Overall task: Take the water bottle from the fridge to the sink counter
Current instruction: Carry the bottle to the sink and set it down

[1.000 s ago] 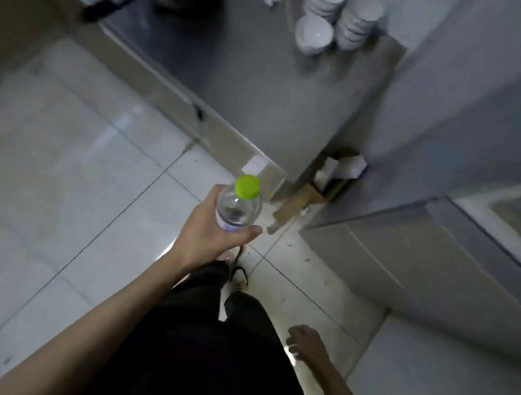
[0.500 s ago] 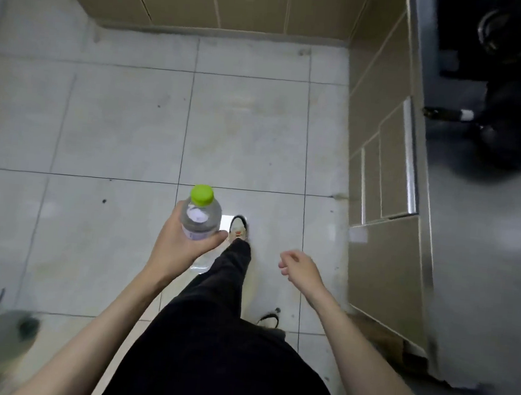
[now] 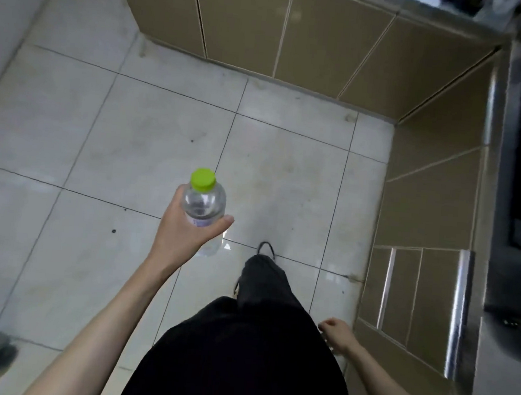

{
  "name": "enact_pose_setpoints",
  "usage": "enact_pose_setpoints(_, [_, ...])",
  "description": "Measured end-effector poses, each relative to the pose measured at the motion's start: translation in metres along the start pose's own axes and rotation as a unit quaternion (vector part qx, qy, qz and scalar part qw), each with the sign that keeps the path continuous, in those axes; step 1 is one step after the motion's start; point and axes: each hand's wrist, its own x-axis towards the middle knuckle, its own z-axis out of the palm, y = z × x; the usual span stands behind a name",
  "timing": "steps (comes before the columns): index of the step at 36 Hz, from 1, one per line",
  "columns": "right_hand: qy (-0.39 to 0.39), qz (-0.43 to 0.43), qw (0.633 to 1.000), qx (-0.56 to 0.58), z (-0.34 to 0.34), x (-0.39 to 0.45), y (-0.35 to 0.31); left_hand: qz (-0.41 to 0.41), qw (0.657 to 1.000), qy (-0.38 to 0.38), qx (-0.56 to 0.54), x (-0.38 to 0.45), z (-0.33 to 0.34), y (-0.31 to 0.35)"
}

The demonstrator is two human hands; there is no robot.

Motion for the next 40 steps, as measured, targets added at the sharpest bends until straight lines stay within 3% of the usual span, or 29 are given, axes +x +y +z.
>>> enact_pose_setpoints(7, [-0.011, -0.026, 1.000, 0.006, -0.058, 0.040, -0.181, -0.011, 0.999, 0.043, -0.021, 0.157, -0.043, 0.034])
enact_pose_setpoints(15, [-0.030, -0.111, 0.992, -0.050, -0.118, 0.053, -0.464, -0.060, 0.990, 0.115, -0.048, 0.293, -0.127, 0.074])
enact_pose_setpoints(26, [0.006, -0.279, 0.959, -0.060, -0.158, 0.048, -0.842, -0.081, 0.980, 0.165, -0.071, 0.507, -0.256, 0.093])
enact_pose_setpoints(32, [0.010, -0.215, 0.973, -0.089, -0.179, 0.050, -0.933, -0.096, 0.984, 0.142, -0.059, 0.653, -0.311, 0.116])
enact_pose_setpoints(40, [0.014, -0.064, 0.997, -0.048, -0.225, 0.051, -0.958, 0.005, 0.997, 0.066, -0.049, 0.826, -0.361, 0.217])
